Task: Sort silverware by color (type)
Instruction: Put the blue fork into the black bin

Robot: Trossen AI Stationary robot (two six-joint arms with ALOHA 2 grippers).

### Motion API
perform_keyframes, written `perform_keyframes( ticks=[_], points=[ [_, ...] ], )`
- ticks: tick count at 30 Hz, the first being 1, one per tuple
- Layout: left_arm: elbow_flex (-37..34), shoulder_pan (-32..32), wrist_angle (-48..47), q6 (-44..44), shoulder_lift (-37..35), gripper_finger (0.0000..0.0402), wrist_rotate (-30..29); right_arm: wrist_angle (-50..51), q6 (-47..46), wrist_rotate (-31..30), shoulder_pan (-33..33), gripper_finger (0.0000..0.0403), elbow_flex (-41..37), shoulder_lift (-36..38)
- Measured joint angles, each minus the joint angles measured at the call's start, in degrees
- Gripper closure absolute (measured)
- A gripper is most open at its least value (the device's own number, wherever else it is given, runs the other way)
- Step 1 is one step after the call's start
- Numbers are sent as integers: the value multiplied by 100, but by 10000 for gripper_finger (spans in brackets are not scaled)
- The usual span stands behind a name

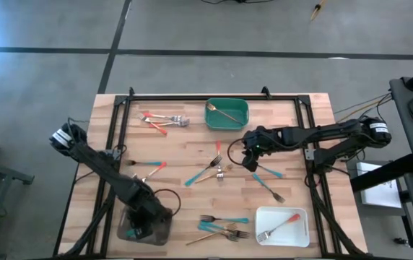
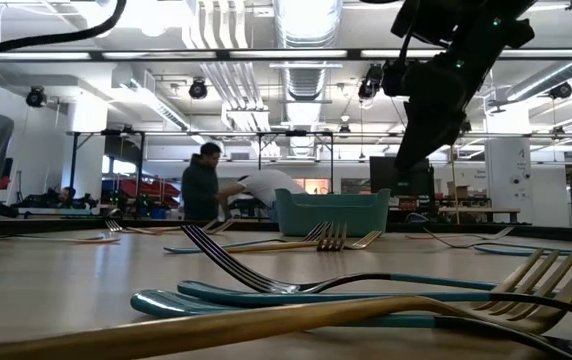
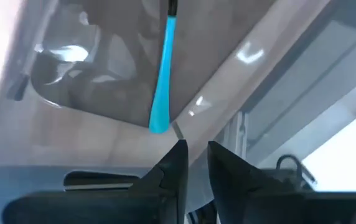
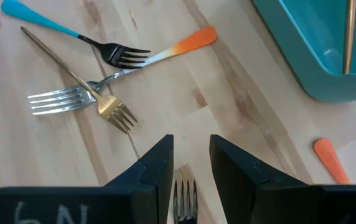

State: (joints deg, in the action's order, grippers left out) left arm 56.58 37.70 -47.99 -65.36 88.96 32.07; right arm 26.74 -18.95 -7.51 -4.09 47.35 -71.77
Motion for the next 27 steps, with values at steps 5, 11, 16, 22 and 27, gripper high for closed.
perform_keyframes(
  ticks=[5, 11, 16, 22, 27],
  points=[
    [0, -3, -4, 32, -121, 344, 26, 0, -17, -4, -96, 307, 0, 0],
    [43, -10, -19, -18, -269, 343, -10, 218, -70, 30, -288, 307, 0, 0],
    [442, -10, 48, 266, -271, 343, -680, 1424, -422, 835, -547, 307, 0, -53],
    [1262, -118, -2, 1521, -271, 343, -2289, 2245, -448, 1056, -609, 307, -26, -322],
    [2010, -310, -442, 2446, -271, 343, -3719, 2222, -479, 1401, -606, 307, -26, -685]
  ],
)
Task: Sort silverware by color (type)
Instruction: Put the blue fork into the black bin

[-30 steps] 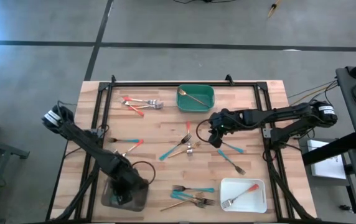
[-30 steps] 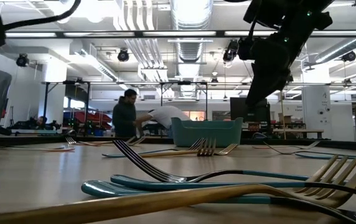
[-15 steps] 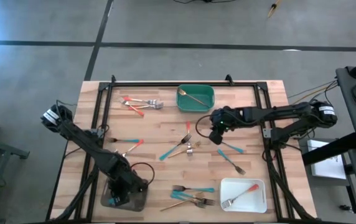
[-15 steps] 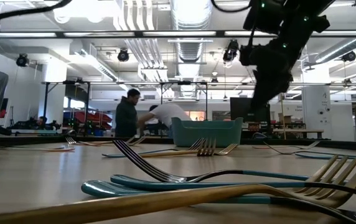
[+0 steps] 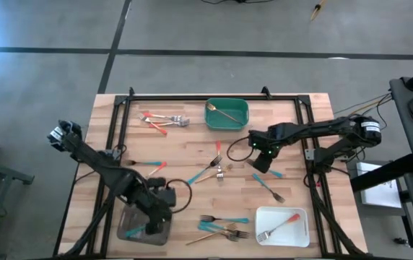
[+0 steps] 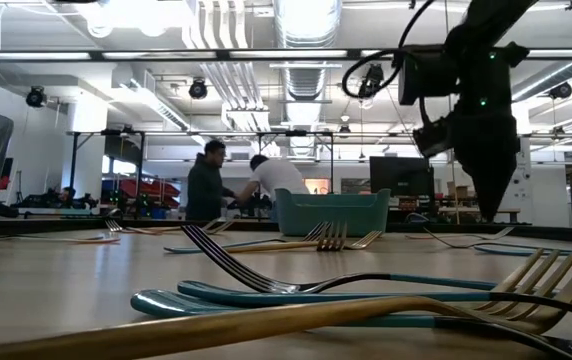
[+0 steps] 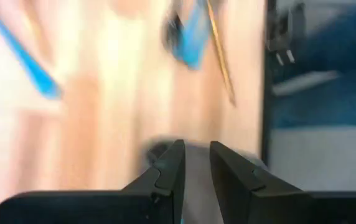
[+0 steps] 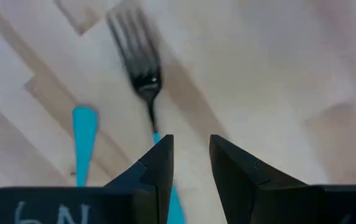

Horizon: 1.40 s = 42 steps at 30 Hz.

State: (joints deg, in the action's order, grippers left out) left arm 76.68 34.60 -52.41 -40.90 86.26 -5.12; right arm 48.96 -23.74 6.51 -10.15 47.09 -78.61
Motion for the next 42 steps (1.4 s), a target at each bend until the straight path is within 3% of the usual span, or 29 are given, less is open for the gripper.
perform_keyframes(
  ticks=[3, 7, 21, 35, 42],
  points=[
    [308, -160, -401, 147, 0, 343, -501, 1, 122, 343, 16, 307, 0, -237],
    [399, -336, -634, 170, -4, 343, -752, 0, 185, 404, 15, 307, 0, -460],
    [188, -436, -626, 166, 13, 343, -783, -335, 187, 443, 345, 307, 11, -622],
    [198, -461, -605, 176, 13, 343, -798, -487, 407, -7, 407, 309, 31, -1217],
    [198, -473, -587, 135, 13, 343, -1164, -497, 426, -81, 398, 383, 17, -1166]
  ],
)
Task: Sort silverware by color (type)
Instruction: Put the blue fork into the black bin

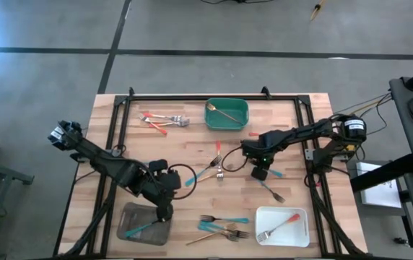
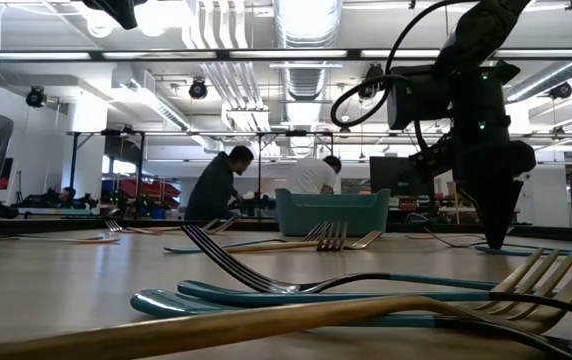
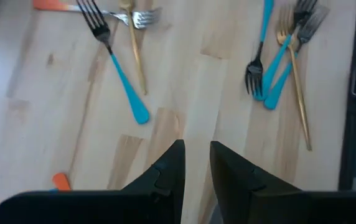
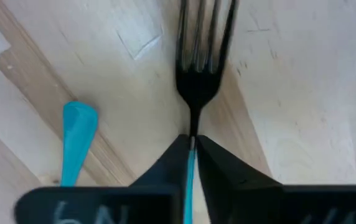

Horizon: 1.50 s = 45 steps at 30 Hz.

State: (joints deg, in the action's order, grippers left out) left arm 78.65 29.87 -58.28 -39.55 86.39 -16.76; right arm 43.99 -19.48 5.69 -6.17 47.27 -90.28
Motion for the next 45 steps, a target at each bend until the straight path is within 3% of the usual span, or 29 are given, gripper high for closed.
perform_keyframes(
  ticks=[8, 12, 22, 32, 37, 41, 45],
  points=[
    [-2, -22, 213, 26, 0, 343, -1695, 133, -9, 13, -5, 392, 120, 115],
    [-2, -144, 536, 368, 0, 343, -2153, -13, 23, -17, -14, 393, 387, 372],
    [-4, -711, 822, 413, 70, 343, -2183, 104, 66, -353, -75, 394, 1197, 920],
    [-13, -1121, 1396, 287, 349, 343, -2170, 162, -292, -1413, -57, 394, 1942, 1172],
    [-86, -1270, 1618, 519, 323, 343, -2166, 149, -259, -1631, -61, 394, 2114, 1248],
    [-415, -1433, 2260, 871, 248, 345, -2049, 109, -260, -1635, -61, 394, 2173, 1259],
    [-1101, -1760, 3419, 1282, 19, 351, -1357, -123, -258, -1633, -82, 394, 2173, 1251]
  ],
)
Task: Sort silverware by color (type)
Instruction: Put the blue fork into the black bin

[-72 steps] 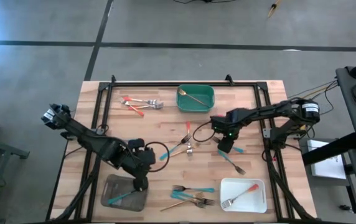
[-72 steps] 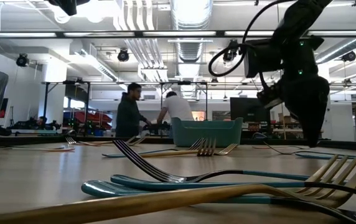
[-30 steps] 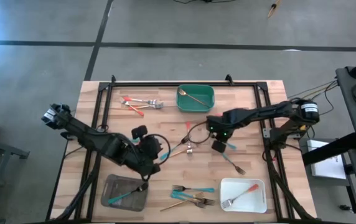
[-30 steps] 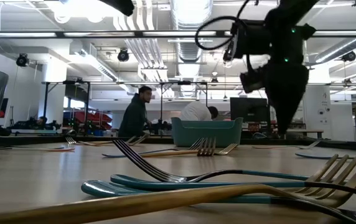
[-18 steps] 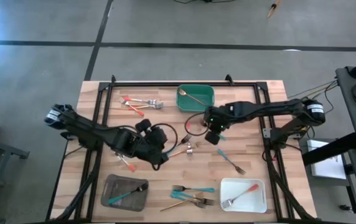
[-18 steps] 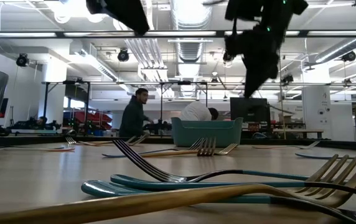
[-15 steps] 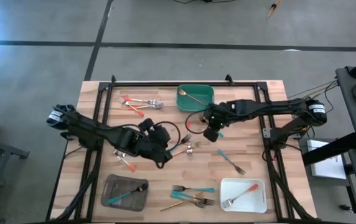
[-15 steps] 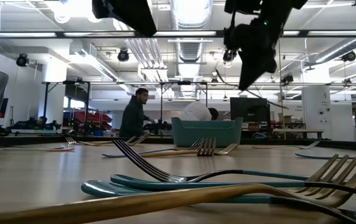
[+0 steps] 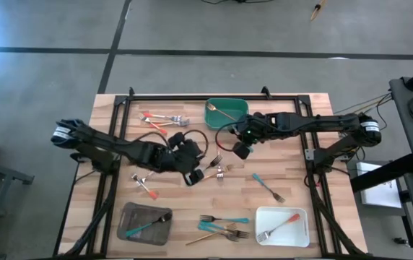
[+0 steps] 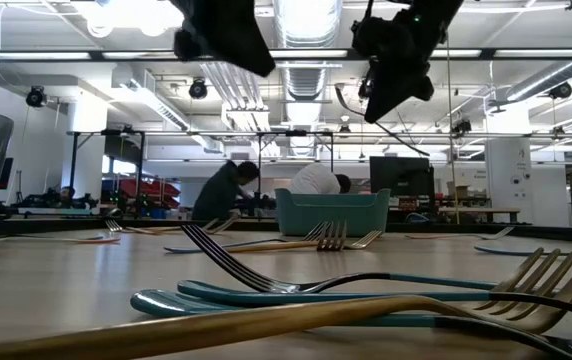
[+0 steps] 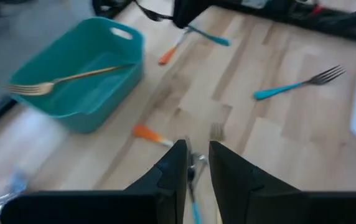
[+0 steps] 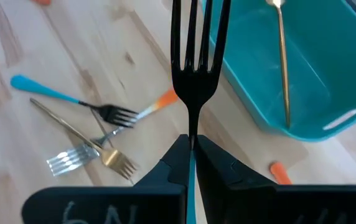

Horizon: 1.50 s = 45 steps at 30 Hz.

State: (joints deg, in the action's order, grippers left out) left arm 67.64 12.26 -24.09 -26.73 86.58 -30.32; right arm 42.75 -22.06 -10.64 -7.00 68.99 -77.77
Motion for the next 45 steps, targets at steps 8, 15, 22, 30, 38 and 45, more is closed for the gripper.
perform_keyframes(
  ticks=[8, 15, 22, 30, 38, 45],
  points=[
    [-1172, -686, 2219, 762, -135, 359, 1624, -648, -48, -2, -71, 394, 0, -5],
    [-1319, -919, 3044, 2161, -137, 359, 1626, -1508, -37, 12, -66, 394, 0, -7],
    [-1319, -1073, 3161, 2324, -137, 359, 1548, -2171, 242, 343, -64, 394, 0, -18],
    [-1321, -1127, 3171, 2331, -137, 321, 1595, -2246, 280, 326, -66, 394, 0, -27],
    [-1283, -1217, 3290, 2663, -137, 248, 1325, -2709, 280, 322, -57, 394, 0, -27],
    [-1220, -1240, 3450, 2982, -137, 246, 821, -3349, 571, 304, -39, 394, 0, -27]
  ],
)
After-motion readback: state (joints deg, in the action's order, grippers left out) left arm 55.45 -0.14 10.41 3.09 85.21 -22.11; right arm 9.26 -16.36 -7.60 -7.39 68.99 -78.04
